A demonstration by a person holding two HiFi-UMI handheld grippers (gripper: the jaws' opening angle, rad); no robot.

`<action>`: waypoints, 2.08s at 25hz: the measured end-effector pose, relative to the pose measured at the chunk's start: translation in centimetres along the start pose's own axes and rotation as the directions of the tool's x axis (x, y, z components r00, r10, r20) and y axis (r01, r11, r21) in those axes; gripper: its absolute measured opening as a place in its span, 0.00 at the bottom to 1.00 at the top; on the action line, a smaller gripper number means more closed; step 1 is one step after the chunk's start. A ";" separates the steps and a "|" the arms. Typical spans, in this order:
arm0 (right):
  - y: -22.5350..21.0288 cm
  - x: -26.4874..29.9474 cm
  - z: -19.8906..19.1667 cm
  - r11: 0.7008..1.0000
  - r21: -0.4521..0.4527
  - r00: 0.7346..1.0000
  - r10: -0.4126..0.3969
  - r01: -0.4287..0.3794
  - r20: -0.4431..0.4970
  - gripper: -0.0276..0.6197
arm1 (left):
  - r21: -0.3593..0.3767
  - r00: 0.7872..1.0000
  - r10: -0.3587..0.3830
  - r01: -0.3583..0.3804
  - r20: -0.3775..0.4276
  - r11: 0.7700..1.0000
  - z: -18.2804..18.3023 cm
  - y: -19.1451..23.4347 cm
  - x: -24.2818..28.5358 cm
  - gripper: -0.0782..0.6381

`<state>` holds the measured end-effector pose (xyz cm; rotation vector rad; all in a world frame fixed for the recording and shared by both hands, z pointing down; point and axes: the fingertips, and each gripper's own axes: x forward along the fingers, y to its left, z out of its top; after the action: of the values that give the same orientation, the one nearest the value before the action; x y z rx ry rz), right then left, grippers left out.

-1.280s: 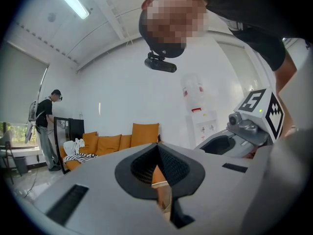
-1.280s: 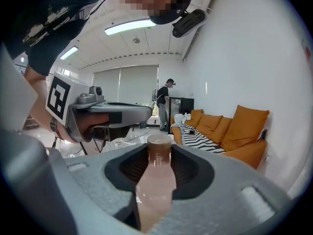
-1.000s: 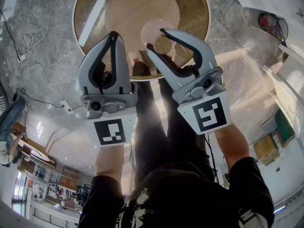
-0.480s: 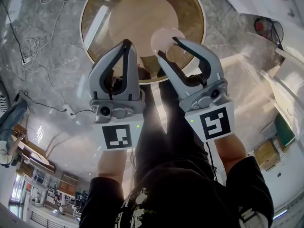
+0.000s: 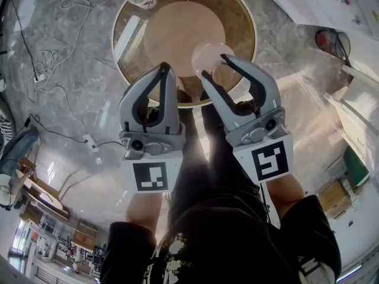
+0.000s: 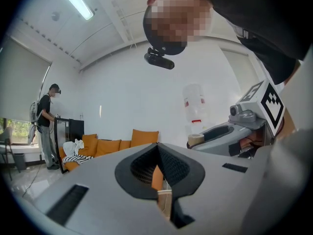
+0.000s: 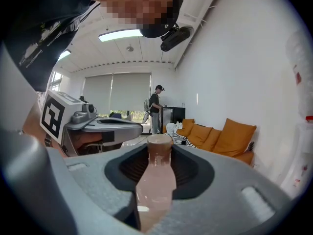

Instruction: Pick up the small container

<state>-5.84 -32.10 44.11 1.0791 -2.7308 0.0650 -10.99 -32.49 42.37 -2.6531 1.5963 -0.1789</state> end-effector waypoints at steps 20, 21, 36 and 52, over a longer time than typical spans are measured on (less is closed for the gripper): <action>2.0 -5.5 14.9 0.996 0.018 0.996 -0.084 0.084 0.036 0.25 | -0.059 1.000 -0.022 0.023 0.018 0.998 15.2 -0.2 -5.0 0.10; 2.0 -5.7 15.5 0.996 0.020 0.996 -0.085 0.084 0.037 0.25 | -0.056 1.000 -0.020 0.020 0.012 0.998 15.8 -0.1 -5.4 0.10; 3.8 -9.9 23.6 0.999 0.028 0.999 -0.020 0.019 0.035 0.25 | -0.007 0.999 -0.046 0.046 0.020 0.999 24.9 -0.7 -7.8 0.10; 5.8 -13.0 30.5 0.999 0.011 0.996 0.049 -0.050 0.079 0.25 | 0.050 0.996 -0.054 0.051 0.074 0.997 31.5 -0.9 -10.7 0.10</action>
<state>-5.83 -22.67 11.80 1.0383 -2.8317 0.0485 -11.42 -23.44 10.40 -2.6337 1.4821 -0.1166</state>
